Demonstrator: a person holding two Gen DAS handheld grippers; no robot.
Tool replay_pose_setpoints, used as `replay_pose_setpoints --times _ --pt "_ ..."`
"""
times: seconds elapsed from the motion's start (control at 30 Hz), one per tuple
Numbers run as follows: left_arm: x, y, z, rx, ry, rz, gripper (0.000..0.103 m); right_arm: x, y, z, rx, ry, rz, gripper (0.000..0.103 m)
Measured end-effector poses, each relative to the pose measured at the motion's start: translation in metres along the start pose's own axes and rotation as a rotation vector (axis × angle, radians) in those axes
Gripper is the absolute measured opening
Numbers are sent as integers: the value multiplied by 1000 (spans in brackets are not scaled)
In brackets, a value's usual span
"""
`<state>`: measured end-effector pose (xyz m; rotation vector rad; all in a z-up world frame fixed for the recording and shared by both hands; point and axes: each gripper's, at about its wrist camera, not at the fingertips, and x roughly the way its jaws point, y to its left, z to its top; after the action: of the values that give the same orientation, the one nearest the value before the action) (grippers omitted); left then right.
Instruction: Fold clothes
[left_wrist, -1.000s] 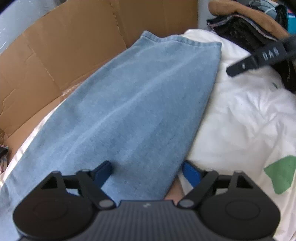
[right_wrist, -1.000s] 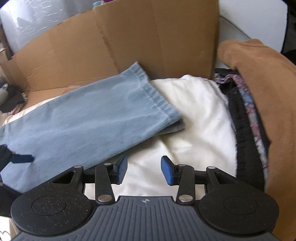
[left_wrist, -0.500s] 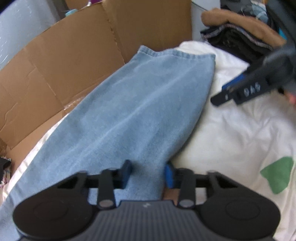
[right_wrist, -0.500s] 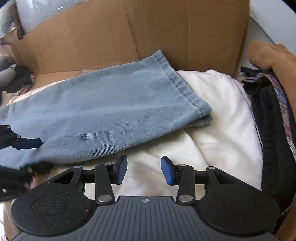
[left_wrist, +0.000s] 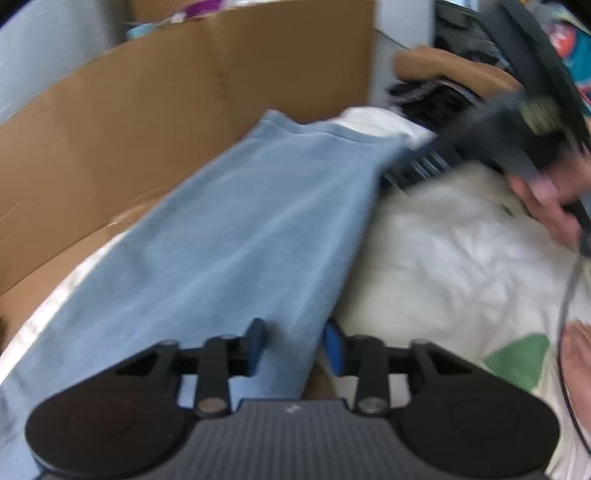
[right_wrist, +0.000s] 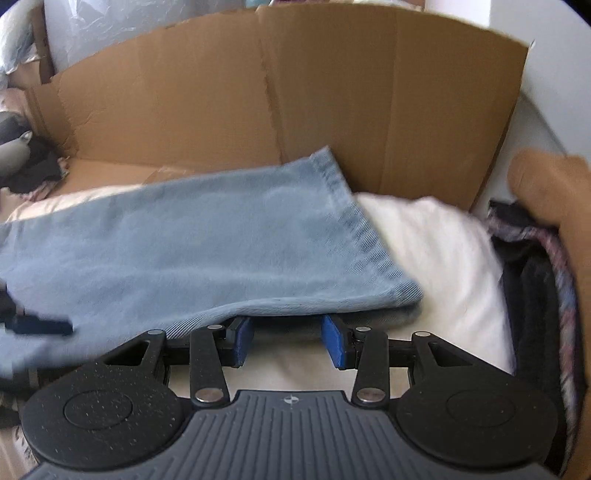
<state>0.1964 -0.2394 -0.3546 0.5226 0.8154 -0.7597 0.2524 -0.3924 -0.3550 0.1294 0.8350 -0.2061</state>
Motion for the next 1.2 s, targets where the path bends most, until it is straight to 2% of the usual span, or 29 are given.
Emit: replay_pose_setpoints --times 0.07,0.3,0.33,0.37,0.4,0.47,0.5,0.6,0.8,0.93,1.07,1.2 --pt "6 -9 0 49 4 7 55 0 -4 5 10 -7 -6 47" --pt "18 -17 11 97 -18 40 56 0 -7 6 9 -8 -9 47" --pt "18 -16 12 107 -25 38 52 -1 -7 6 7 -9 -7 47" --pt "17 -15 14 109 -31 35 40 -1 -7 5 6 -11 -6 47" --pt "17 -11 16 95 -35 26 33 -1 -9 5 9 -11 -6 47" --pt "14 1 21 37 -49 -10 12 0 -11 4 18 -10 -2 47" --pt "11 8 24 -8 -61 -42 9 0 -12 3 22 -9 4 47" --pt "6 23 29 -55 -90 -86 8 2 -10 0 16 0 40 47" --pt "8 36 38 -119 -100 -98 7 8 8 -3 -36 18 77 47" --pt "10 33 37 -114 -96 -102 7 14 20 -3 -72 32 135 47" --pt "14 29 33 -88 -85 -110 7 17 26 -22 -110 93 135 47" --pt "24 23 30 -70 -66 -112 7 12 22 -34 -113 117 138 47"
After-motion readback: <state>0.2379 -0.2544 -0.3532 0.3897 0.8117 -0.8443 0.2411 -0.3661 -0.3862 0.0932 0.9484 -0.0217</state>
